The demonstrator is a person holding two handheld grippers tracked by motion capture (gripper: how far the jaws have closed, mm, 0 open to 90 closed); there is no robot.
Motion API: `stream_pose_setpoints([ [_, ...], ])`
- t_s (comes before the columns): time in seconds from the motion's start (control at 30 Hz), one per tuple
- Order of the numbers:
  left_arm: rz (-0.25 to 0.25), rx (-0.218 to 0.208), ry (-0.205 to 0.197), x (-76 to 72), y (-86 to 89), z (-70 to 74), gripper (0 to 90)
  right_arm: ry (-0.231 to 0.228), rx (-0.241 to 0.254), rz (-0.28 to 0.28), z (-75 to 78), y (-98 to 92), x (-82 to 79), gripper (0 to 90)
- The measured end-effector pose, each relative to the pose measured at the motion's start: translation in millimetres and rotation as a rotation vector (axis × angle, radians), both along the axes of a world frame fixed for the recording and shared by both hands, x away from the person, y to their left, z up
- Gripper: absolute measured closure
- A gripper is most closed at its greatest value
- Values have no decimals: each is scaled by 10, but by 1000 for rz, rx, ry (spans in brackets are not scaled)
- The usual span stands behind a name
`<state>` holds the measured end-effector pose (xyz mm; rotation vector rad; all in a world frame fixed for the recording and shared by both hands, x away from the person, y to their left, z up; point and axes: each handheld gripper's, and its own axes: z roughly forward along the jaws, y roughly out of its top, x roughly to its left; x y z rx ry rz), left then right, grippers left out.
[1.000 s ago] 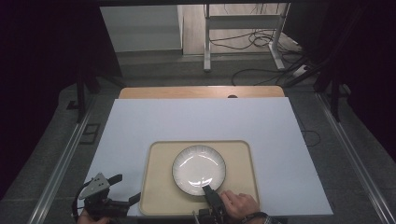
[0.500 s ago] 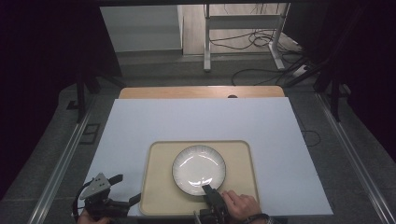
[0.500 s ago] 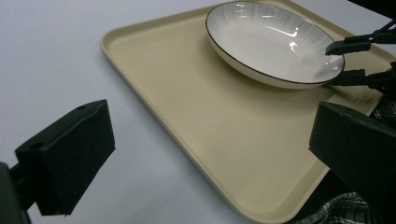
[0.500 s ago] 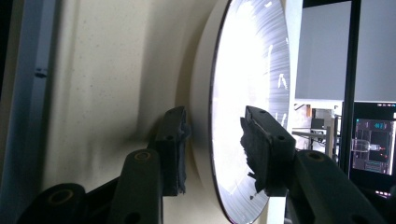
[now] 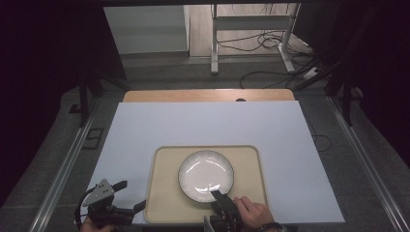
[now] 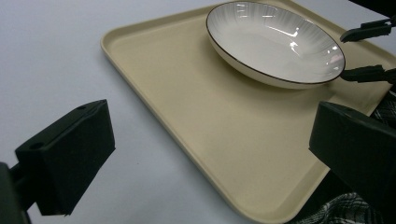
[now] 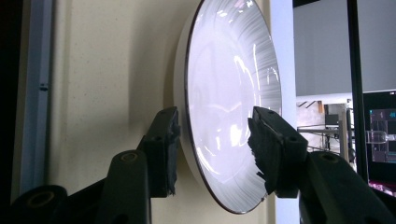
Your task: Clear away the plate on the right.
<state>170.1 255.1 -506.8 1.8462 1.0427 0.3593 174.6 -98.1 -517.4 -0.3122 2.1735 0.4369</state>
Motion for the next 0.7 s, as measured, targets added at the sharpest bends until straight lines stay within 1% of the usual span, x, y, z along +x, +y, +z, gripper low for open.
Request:
stream_pose_setpoints([
  [0.03, 0, 0, 0, 0, 0, 0, 0, 0, 0, 0, 0, 0, 0, 516],
  [0.07, 0, 0, 0, 0, -1, 0, 0, 15, 17, -5, 23, -10, 9, 509],
  [0.1, 0, 0, 0, 0, -1, 0, 0, 15, 17, -5, 23, -10, 9, 509],
  [0.13, 0, 0, 0, 0, -2, 0, 0, 31, 35, -10, 42, -23, 16, 503],
  [0.23, 0, 1, 0, 0, -1, 0, 0, 39, 46, -15, 60, -38, 23, 498],
  [0.3, 0, 2, 1, 0, -2, 0, 0, 55, 65, -26, 85, -63, 38, 487],
  [0.37, 0, 2, 1, 0, -2, 0, 0, 58, 69, -27, 94, -73, 47, 484],
  [0.4, 0, 1, 1, 1, -2, 0, 0, 73, 83, -39, 114, -93, 62, 478],
  [0.43, 0, 1, 1, 1, -2, 0, 0, 73, 83, -39, 114, -93, 62, 478],
  [0.47, 0, 1, 2, 2, -3, 0, 0, 93, 100, -49, 138, -117, 84, 471],
  [0.5, 0, 1, 2, 2, -3, 0, 0, 93, 100, -49, 138, -117, 84, 471],
  [0.53, -1, 2, 2, 2, -3, 0, 0, 110, 124, -59, 155, -144, 111, 463],
  [0.57, -1, 2, 2, 2, -3, 0, 0, 110, 124, -59, 155, -144, 111, 463],
  [0.6, -1, 2, 3, 3, -3, -1, 0, 136, 145, -69, 169, -174, 145, 458],
  [0.7, -1, 1, 4, 5, -2, -1, 0, 174, 176, -87, 187, -220, 201, 455],
])
